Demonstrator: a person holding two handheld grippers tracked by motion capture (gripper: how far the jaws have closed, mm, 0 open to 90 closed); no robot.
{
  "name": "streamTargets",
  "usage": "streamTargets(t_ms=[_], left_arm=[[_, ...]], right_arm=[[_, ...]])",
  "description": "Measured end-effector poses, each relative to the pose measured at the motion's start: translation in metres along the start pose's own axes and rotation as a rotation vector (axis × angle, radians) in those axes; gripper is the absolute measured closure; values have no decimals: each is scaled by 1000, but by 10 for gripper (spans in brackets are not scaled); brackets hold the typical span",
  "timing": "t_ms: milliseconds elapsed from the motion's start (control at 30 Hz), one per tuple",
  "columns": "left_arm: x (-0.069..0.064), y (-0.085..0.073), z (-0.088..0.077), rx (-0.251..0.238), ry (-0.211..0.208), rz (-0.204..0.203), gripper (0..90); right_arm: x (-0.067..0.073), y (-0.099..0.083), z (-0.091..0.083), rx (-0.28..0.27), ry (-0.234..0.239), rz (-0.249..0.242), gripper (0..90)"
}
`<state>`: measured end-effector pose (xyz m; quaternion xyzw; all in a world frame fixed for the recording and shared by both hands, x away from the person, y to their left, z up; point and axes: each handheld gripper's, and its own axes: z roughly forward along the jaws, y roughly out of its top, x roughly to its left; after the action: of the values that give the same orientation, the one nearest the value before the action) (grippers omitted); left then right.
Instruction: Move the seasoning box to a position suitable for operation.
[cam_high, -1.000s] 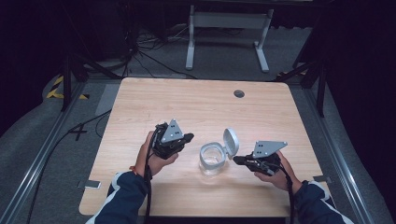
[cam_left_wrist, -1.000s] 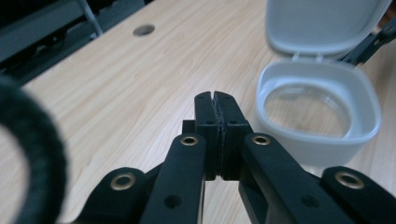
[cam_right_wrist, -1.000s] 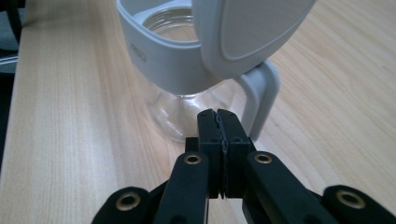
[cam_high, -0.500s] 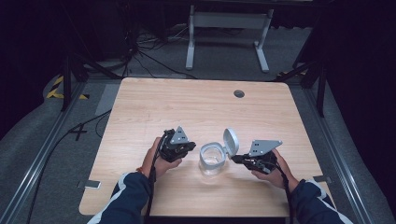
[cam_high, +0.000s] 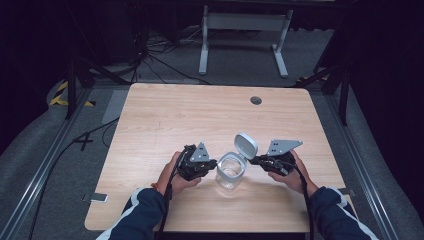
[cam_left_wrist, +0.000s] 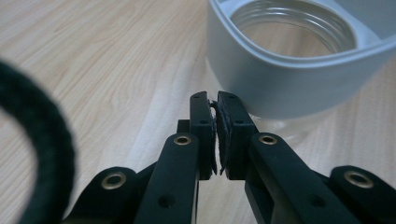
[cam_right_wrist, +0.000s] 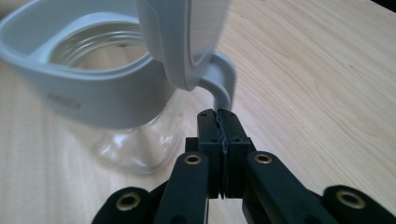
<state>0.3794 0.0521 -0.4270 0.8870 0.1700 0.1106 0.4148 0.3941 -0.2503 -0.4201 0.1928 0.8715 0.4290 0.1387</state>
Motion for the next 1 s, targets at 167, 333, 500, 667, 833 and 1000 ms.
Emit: streamTargets(t_ms=[167,333,500,667,833,1000], left_arm=[[-11,1,6,10,-21,15,840],[-24,4,16,36,-44,46,814],[-28,5,19,63,-57,64,804],[-23,-4,3,67,-18,51,790],[-12,-19,-15,79,18,31,758],[1,-39,-34,113,84,5,685]], right_arm=[[-7,-6,8,34,-17,4,896],[-12,-10,5,39,-42,11,896],[-15,-11,-5,38,-62,9,896],[-16,-14,-17,41,-85,15,895],[-12,-14,-35,39,-103,-1,895],[-9,-16,-46,39,-109,-3,893]])
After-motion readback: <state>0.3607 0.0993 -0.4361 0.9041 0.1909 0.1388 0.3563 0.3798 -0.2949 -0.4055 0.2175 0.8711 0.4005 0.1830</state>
